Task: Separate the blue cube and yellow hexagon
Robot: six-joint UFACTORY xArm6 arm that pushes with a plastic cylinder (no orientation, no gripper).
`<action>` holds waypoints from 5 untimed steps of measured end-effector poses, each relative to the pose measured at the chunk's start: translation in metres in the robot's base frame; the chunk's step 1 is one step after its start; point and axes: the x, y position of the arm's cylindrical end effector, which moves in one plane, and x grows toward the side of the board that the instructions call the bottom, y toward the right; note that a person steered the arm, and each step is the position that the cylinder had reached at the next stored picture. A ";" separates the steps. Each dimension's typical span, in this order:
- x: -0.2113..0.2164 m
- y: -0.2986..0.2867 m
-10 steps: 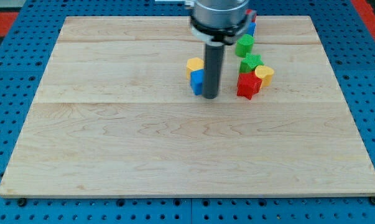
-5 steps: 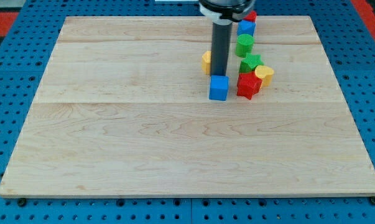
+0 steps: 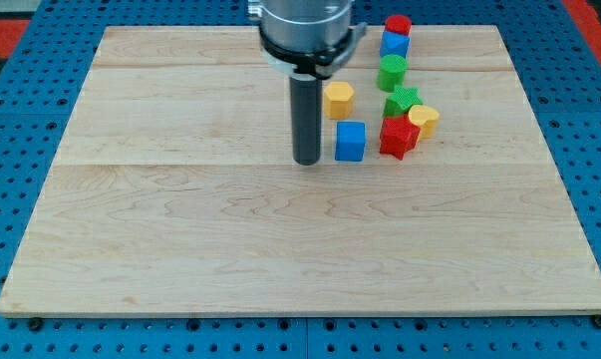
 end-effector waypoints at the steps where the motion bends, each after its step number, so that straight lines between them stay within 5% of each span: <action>1: 0.000 0.017; 5: -0.033 -0.002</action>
